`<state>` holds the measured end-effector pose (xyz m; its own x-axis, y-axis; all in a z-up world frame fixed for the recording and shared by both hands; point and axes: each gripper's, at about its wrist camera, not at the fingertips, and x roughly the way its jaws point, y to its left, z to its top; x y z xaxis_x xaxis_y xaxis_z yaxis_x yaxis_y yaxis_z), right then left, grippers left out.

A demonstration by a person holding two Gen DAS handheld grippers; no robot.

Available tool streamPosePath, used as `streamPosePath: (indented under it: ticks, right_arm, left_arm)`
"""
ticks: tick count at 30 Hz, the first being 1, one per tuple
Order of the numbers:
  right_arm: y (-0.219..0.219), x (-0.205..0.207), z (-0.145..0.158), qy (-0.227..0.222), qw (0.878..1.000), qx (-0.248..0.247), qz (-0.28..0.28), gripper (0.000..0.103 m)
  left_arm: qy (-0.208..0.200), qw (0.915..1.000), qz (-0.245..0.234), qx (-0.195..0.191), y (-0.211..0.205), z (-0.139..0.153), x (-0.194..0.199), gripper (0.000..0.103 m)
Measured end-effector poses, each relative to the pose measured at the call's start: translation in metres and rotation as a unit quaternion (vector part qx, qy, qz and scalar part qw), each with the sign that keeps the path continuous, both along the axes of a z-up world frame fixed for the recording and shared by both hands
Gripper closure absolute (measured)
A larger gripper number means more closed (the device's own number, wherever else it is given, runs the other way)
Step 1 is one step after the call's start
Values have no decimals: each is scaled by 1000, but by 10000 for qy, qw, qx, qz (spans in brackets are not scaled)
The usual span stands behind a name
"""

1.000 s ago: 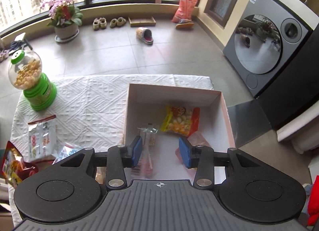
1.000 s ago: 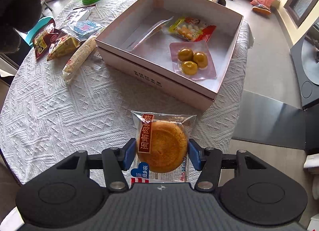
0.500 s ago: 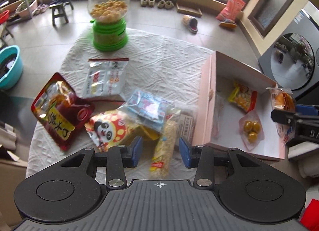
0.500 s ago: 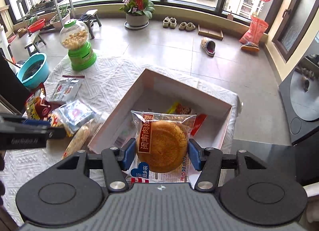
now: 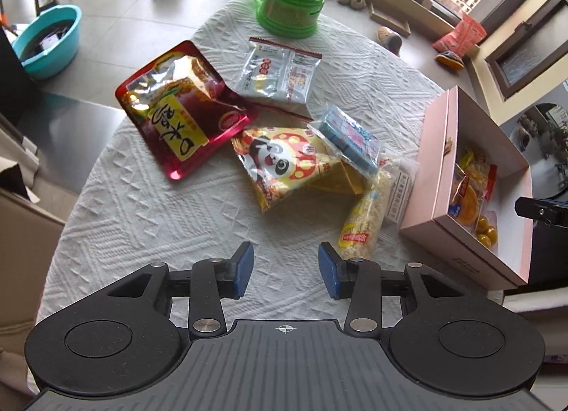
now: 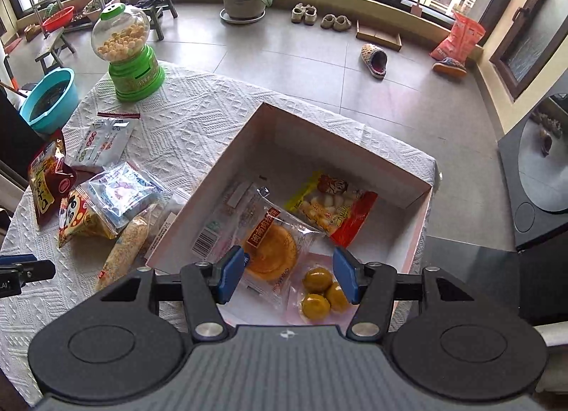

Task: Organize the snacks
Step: 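Move both tools back toward the snack pile beside the box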

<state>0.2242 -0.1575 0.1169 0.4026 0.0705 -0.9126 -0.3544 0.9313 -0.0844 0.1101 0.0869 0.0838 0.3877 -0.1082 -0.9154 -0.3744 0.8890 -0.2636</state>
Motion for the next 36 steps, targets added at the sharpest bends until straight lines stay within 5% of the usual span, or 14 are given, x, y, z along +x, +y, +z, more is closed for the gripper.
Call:
streamPosePath:
  ticks: [11, 18, 21, 25, 28, 36]
  right_arm:
    - [-35, -10, 16, -190, 9990, -215, 349, 47]
    - [-24, -17, 29, 119, 9940, 11, 1084, 47]
    - [-14, -23, 15, 437, 9958, 71, 799, 47]
    - [1, -45, -13, 1155, 9924, 429, -8, 47]
    - [21, -62, -37, 1537, 9876, 208, -244, 47]
    - [39, -70, -69, 1458, 9854, 841, 253, 47]
  left_arm:
    - [-214, 9993, 202, -229, -49, -1, 4, 58]
    - [-213, 9987, -260, 380, -60, -7, 43, 58]
    - [-213, 9975, -656, 154, -59, -15, 55, 58]
    - [3, 9955, -937, -131, -47, -27, 60, 71]
    - [87, 9921, -1229, -245, -40, -35, 62, 66]
    - [-58, 9933, -1147, -89, -40, -40, 62, 53]
